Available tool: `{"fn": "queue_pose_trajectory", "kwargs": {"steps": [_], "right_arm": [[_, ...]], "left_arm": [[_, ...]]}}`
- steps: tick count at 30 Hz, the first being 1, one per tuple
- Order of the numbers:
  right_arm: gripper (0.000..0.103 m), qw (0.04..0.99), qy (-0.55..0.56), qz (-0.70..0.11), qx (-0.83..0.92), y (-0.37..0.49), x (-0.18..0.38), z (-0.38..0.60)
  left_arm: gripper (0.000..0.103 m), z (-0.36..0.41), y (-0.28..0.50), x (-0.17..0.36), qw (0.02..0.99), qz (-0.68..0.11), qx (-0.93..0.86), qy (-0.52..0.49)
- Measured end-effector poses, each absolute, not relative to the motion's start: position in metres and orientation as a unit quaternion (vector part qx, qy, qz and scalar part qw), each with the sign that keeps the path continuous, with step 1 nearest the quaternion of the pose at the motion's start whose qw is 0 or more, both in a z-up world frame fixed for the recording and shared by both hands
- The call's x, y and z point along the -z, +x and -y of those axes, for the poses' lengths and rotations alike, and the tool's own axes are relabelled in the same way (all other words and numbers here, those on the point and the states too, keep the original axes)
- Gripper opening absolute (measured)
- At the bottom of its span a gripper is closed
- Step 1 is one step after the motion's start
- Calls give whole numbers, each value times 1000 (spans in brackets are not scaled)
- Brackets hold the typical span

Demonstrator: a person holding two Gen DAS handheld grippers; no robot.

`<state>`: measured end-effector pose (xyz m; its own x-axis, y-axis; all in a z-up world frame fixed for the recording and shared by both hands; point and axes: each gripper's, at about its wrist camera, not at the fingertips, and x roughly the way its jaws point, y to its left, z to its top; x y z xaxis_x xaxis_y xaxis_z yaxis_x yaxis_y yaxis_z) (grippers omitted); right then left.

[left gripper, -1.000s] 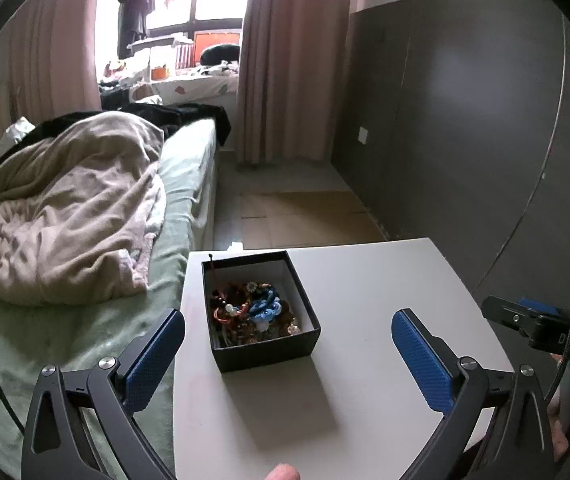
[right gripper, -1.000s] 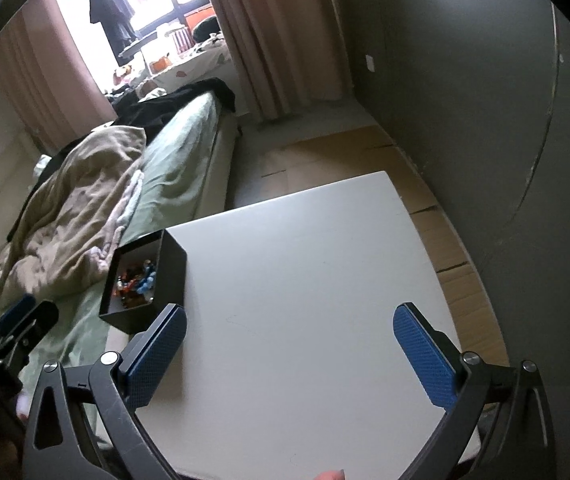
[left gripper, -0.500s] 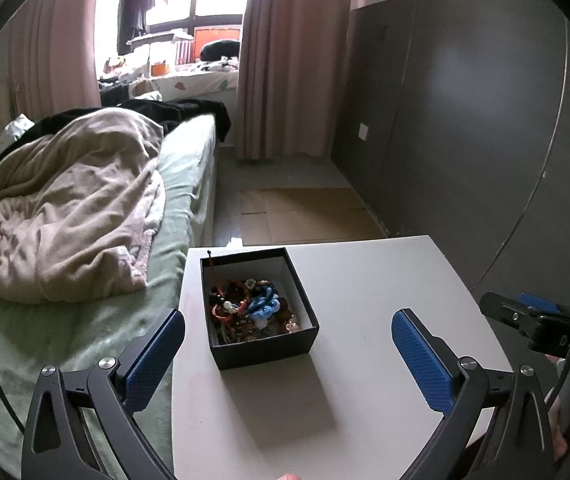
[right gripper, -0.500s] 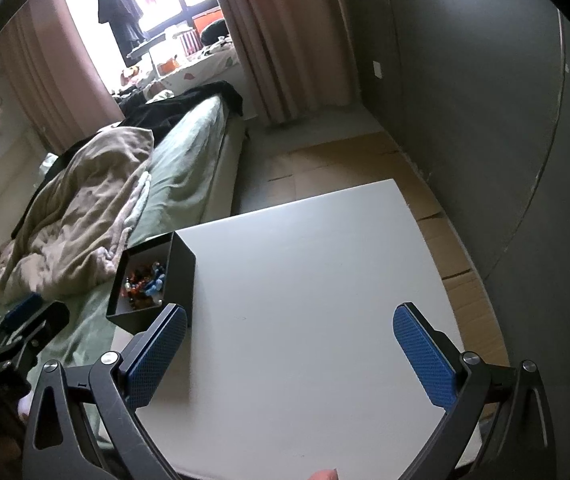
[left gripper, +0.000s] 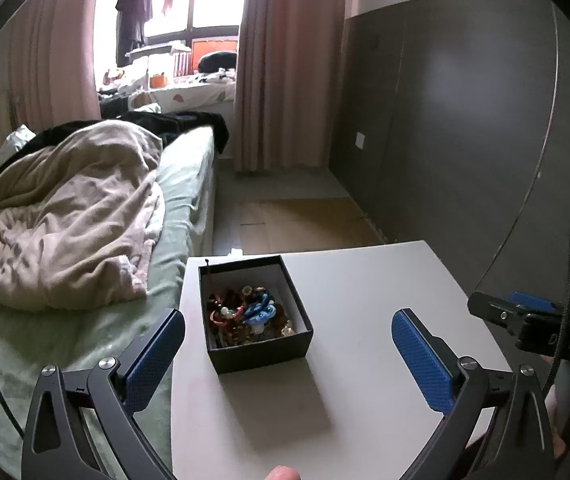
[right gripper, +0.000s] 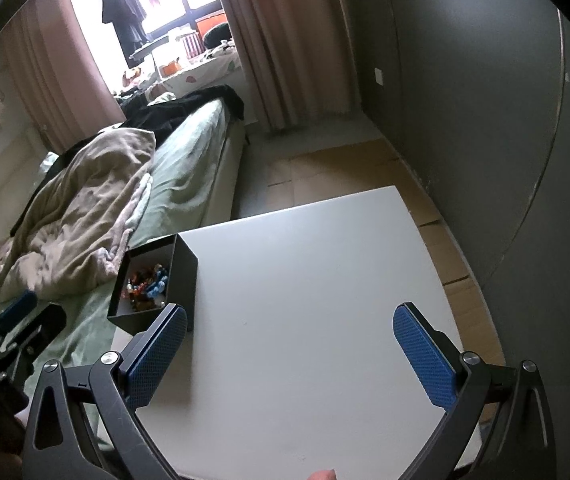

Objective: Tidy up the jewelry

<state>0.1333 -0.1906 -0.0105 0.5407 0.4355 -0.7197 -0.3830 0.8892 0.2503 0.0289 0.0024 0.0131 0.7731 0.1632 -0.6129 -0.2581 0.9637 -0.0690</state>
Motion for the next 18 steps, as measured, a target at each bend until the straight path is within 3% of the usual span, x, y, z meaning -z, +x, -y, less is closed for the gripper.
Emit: {"fn": "queue_pose_trajectory", "kwargs": {"steps": [18], "right_arm": [[103, 876, 30, -422, -231, 134, 13, 192]], "left_arm": [[103, -11, 26, -14, 937, -318, -119, -80]]}}
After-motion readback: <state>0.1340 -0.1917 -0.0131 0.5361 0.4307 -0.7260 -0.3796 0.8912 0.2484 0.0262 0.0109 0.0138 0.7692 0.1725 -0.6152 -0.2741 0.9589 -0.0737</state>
